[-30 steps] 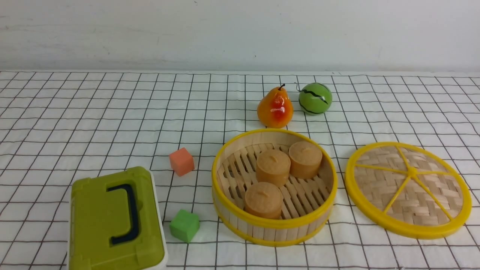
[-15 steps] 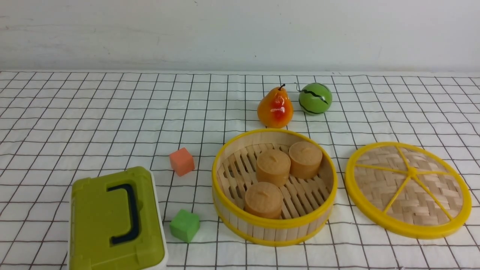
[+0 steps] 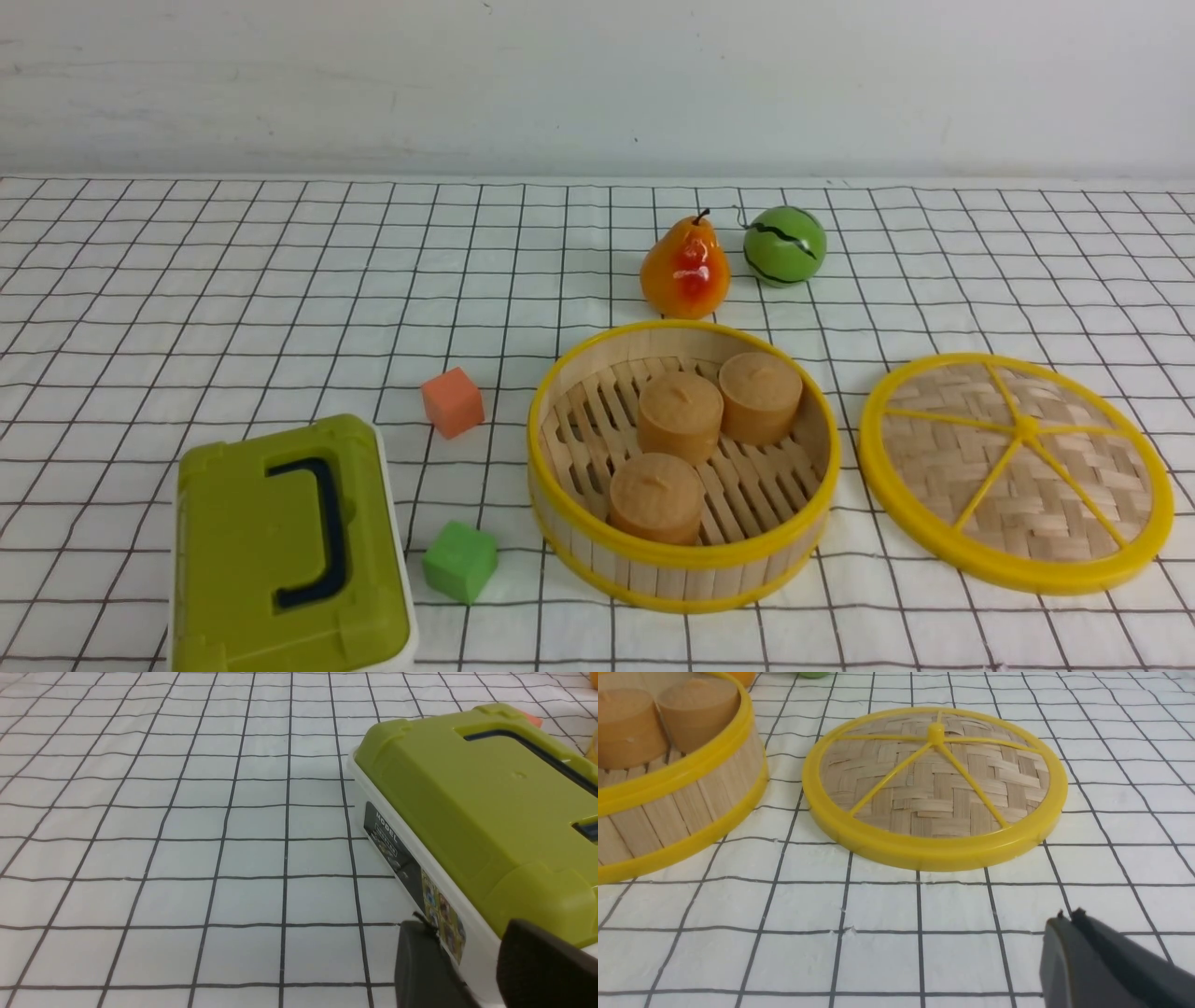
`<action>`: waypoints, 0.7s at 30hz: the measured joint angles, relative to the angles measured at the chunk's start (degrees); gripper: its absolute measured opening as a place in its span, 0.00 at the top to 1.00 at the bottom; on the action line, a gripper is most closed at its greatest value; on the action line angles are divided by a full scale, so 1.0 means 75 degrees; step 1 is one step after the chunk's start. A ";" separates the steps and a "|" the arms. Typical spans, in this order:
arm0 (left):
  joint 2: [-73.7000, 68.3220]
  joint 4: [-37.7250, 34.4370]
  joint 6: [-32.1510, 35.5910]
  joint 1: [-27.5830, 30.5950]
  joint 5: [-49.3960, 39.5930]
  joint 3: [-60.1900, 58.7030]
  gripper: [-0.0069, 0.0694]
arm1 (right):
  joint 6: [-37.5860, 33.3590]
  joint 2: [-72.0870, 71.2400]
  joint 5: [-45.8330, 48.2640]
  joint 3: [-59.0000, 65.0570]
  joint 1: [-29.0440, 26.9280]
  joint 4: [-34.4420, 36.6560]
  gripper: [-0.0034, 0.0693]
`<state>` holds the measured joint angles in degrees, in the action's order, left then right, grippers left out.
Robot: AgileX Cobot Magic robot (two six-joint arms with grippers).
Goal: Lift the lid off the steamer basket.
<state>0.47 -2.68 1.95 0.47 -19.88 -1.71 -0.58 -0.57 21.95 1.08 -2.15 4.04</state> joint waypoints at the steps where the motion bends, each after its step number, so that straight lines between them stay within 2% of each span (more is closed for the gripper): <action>1: 0.0000 0.0000 0.0000 0.0000 0.0000 0.0000 0.60 | 0.0000 0.0000 0.0000 0.0000 0.0000 0.0000 0.96; 21: 0.0000 0.0000 0.0000 0.0000 0.0000 0.0000 0.60 | 0.0000 0.0000 0.0000 0.0000 0.0000 0.0000 0.93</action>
<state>0.47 -2.68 1.95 0.47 -19.88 -1.71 -0.58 -0.57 21.95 1.08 -2.15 4.04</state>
